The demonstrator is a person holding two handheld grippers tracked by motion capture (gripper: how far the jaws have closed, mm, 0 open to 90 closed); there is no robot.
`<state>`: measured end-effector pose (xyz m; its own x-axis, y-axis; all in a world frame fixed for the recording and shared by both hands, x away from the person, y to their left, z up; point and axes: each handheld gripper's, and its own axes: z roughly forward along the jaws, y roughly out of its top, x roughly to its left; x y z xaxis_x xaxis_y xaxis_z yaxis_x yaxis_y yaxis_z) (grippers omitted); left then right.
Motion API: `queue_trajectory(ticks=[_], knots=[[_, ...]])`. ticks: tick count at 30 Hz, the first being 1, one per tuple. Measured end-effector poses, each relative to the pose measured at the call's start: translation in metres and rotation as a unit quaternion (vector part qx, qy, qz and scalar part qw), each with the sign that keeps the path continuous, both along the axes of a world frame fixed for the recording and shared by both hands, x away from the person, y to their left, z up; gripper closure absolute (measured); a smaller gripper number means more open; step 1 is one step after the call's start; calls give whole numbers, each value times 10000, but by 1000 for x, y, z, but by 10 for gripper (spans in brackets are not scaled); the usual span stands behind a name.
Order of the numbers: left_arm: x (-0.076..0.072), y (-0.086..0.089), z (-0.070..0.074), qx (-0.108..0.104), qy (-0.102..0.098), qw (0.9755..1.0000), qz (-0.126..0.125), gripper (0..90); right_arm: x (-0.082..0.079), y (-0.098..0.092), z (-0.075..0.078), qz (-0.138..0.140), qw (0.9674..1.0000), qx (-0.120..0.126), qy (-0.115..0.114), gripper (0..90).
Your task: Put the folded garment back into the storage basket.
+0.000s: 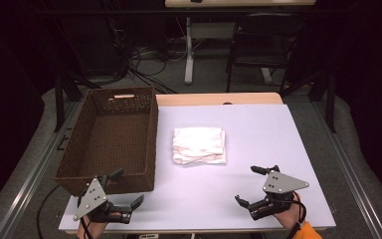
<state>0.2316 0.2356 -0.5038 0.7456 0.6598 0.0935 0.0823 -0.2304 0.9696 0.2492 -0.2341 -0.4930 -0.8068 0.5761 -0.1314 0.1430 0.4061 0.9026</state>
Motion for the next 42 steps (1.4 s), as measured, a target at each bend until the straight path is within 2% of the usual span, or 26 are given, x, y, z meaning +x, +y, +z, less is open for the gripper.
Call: queue_trajectory(ticks=[8,14,24,34,42], knots=[[0,0,0,-12,-12,10000,8,3,2,4,-1,-62,9999,-127,39,0],[0,-1,0,10,-16,10000,-1,3,9,11,-2,-132,9994,-323,86,0],[0,0,0,5,-11,10000,1,3,19,25,-3,-11,9984,-537,179,0],[1,-1,0,-6,11,10000,-5,3,38,40,-4,100,9969,-745,236,0],[0,0,0,-9,0,10000,-1,3,51,49,-6,169,9962,-814,266,0]])
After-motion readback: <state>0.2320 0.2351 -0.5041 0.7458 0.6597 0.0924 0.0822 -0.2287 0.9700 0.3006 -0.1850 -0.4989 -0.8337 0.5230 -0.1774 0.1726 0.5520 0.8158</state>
